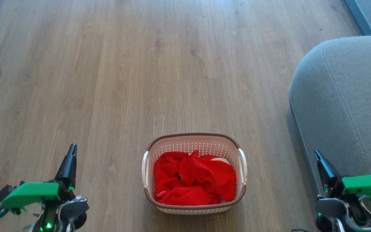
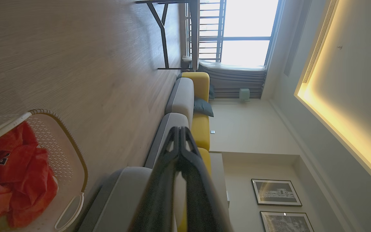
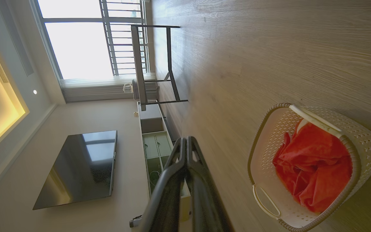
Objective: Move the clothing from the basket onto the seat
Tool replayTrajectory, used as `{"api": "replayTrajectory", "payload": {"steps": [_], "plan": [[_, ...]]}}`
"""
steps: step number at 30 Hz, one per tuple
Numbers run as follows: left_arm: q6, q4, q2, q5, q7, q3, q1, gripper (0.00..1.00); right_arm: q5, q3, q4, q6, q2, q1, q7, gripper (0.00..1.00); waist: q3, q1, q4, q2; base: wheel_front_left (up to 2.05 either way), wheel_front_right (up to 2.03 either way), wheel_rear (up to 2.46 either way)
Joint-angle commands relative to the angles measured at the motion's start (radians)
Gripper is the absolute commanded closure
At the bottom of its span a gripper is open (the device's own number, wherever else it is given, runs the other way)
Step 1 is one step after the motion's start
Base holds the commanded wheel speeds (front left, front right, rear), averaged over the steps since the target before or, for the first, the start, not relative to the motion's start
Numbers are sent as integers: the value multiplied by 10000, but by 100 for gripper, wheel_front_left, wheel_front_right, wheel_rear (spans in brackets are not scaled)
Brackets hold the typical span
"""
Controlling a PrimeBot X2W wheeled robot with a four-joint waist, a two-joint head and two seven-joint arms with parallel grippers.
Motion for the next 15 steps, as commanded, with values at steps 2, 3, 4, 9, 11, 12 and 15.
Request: {"api": "replayTrajectory", "payload": {"steps": [2,3,4,9,11,12,15], "plan": [[-67,-342,49,-43,70,355,-554,100,60,176,-407,69,-56,-505,74,100,0,0,0,0,0,0,0],[-67,-342,49,-43,70,355,-554,100,60,176,-407,69,-56,-505,74,100,0,0,0,0,0,0,0],[-67,-342,49,-43,70,355,-554,100,60,176,-407,69,-56,-505,74,100,0,0,0,0,0,0,0],[-67,-342,49,-43,70,355,-554,100,60,176,-407,69,-56,-505,74,100,0,0,0,0,0,0,0],[-67,-342,49,-43,70,355,-554,100,60,176,-407,69,-56,-505,74,100,0,0,0,0,0,0,0],[-67,-342,49,-43,70,355,-554,100,60,176,-407,69,-56,-505,74,100,0,0,0,0,0,0,0],[-67,-342,49,-43,70,355,-554,100,60,176,-407,69,-56,-505,74,100,0,0,0,0,0,0,0]]}}
